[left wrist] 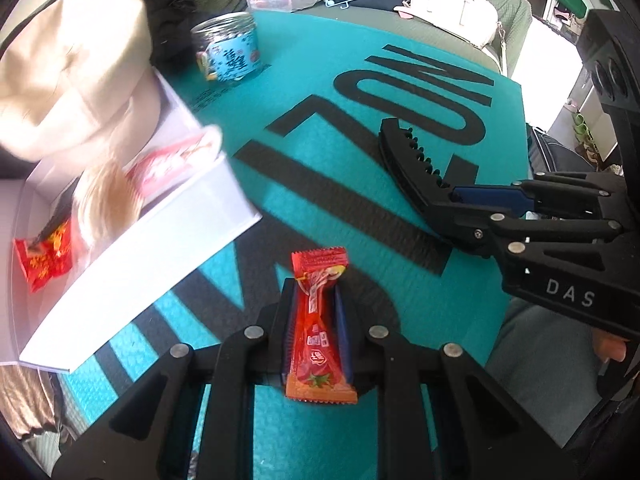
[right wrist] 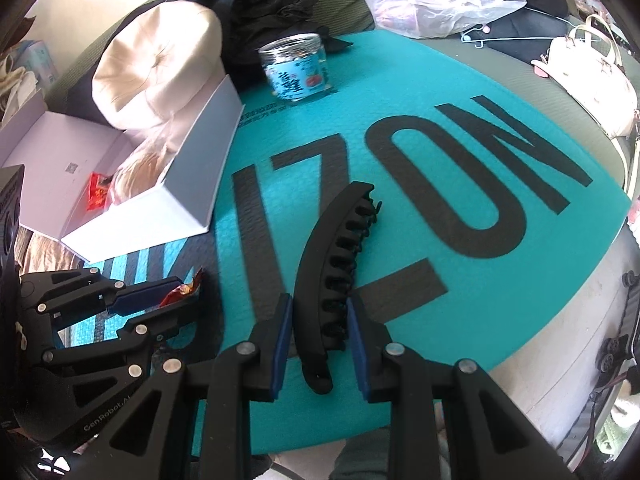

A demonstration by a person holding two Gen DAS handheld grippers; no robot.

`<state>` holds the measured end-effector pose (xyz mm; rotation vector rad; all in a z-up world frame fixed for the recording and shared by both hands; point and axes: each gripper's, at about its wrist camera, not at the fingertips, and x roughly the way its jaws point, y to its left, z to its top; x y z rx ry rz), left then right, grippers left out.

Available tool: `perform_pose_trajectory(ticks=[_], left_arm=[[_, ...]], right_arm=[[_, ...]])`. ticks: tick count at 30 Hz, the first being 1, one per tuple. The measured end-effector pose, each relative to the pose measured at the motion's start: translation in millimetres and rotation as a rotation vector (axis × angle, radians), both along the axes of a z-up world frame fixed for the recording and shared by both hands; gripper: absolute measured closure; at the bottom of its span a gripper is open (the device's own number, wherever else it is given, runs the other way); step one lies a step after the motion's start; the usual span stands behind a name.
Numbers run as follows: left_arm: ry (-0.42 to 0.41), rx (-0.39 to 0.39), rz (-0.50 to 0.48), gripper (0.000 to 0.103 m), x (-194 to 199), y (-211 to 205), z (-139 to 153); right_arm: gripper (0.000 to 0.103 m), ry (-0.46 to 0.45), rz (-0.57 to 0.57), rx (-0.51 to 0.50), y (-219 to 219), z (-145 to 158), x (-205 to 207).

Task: Organize objects
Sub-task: 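Carry the orange packet and black claw clip toward the white box with both tools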

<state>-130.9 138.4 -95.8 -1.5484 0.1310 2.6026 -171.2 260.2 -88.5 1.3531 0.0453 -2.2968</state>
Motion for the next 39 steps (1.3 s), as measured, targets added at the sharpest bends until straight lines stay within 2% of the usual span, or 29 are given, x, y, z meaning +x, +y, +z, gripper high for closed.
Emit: perform_pose_trajectory(ticks=[12,19,21,23,26,33,35,39], left_arm=[[-0.008,0.006,0.040,0.086,34.9,-31.3,-0.4],[-0.001,0.004,0.042,0.086,35.3,-34.6,-0.2],[-0.001,0.003,0.041,0.085,35.2,-34.1,-0.5],[0.000,0.003,0.040,0.085,34.2,-33.8,-1.0],[0.000,0.006,0.042,0.085,34.0,-34.3,-1.1],[0.006,0.015,0.047,0.083,30.7,-36.6,-2.9],[0.010,0.019,0.050,0.083,29.9,-36.9,-2.9],[0.016,0.030,0.055,0.084,29.8,-38.5,-2.2]], right_arm=[[0.076,-0.006,0.020,0.015,-22.3,1.6,40.0],[0.074,-0.022,-0.026,0.013,-23.7,-1.8,39.0],[0.068,-0.016,-0.035,0.021,-25.4,-0.7,37.0],[0.052,0.000,-0.051,0.049,-28.2,-0.7,34.9],[0.051,0.015,-0.062,0.073,-32.5,-3.5,30.7],[0.051,0.063,-0.081,0.082,-35.5,-7.7,29.9],[0.074,0.078,-0.084,0.097,-36.4,-7.6,31.4],[0.074,0.081,-0.089,0.076,-33.7,-7.8,30.5]])
